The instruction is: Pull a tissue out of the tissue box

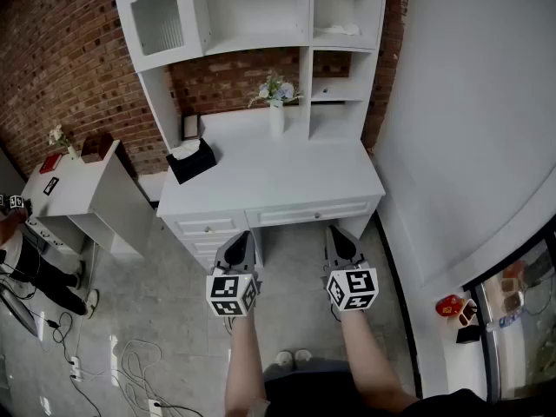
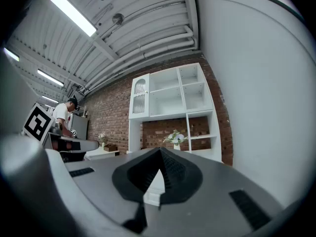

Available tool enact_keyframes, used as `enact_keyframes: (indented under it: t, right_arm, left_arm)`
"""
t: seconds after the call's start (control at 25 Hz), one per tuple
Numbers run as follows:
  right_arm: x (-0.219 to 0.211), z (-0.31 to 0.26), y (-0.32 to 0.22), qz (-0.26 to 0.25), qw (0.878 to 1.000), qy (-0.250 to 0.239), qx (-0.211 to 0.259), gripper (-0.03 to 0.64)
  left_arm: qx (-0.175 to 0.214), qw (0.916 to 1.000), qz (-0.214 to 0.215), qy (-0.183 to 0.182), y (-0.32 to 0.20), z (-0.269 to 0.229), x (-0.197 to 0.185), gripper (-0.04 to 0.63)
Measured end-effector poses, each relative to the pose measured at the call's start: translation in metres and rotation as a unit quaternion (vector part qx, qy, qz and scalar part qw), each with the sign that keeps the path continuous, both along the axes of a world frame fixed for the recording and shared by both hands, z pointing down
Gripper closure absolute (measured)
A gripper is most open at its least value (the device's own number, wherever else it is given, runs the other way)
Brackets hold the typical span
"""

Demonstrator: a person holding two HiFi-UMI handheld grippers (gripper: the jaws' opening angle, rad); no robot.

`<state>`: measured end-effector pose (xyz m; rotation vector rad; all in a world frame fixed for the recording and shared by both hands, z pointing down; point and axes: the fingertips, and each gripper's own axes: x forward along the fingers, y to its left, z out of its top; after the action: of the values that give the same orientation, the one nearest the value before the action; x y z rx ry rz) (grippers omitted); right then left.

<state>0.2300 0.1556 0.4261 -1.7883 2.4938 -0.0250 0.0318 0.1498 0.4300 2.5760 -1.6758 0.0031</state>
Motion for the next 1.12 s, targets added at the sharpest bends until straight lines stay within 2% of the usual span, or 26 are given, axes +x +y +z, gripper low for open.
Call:
enact_keyframes:
  t: [0.84, 1.12]
  right_arm:
    - [0.003, 0.004, -0.004, 0.003, 1.0, -0.011, -0.007, 0.618]
    - [0.007, 0.007, -0.004, -0.002, 1.0, -0.018, -0.01, 0.597]
  left_arm:
    - [-0.013, 0.9998, 0.014, -0.004, -0.004, 0.01, 0.008, 0.589]
    - [-0.01, 0.9996, 0.022, 0.012, -0.001, 0.015, 0.013, 0.589]
